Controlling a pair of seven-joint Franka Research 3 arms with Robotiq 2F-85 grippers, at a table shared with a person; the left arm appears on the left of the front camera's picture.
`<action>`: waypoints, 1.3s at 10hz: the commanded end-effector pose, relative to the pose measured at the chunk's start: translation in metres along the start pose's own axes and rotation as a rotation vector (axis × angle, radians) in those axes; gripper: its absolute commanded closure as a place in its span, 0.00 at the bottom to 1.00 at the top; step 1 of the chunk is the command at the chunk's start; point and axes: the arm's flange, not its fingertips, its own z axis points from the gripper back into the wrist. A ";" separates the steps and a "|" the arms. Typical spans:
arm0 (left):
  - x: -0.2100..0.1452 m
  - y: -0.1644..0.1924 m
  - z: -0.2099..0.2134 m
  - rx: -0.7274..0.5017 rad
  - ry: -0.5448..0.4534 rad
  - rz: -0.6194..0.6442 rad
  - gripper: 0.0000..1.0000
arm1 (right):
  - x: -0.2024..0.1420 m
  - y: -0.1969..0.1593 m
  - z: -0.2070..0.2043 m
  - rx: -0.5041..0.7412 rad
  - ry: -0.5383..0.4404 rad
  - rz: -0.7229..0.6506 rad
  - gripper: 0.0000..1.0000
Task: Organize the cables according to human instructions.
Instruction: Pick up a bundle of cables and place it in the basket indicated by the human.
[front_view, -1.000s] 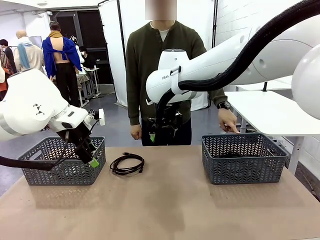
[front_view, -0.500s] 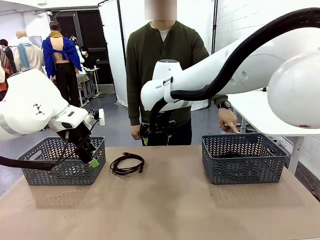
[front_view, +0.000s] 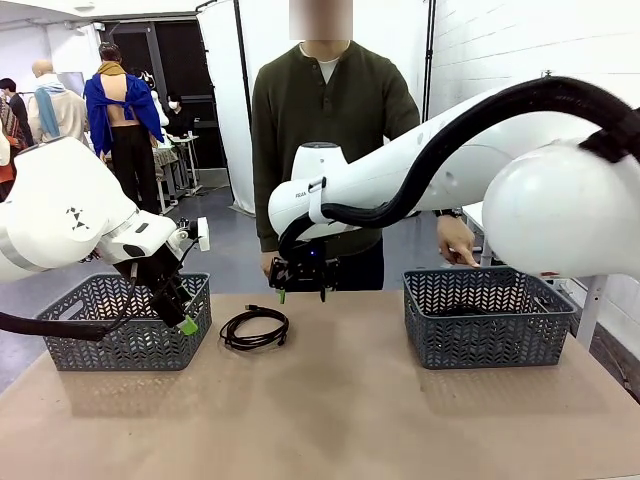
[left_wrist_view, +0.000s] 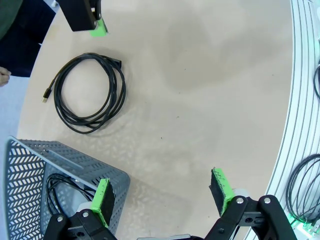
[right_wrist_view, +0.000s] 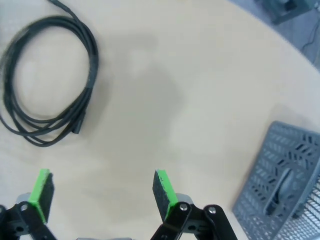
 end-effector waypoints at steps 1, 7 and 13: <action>0.001 0.000 0.001 0.004 0.001 -0.001 0.00 | 0.017 0.014 -0.010 -0.062 0.015 -0.016 0.00; 0.001 0.000 0.001 0.004 0.001 -0.001 0.00 | 0.027 0.023 -0.043 -0.087 -0.002 -0.052 0.00; 0.001 0.000 0.001 0.004 0.001 -0.001 0.00 | 0.021 0.017 -0.042 -0.049 0.006 -0.028 0.00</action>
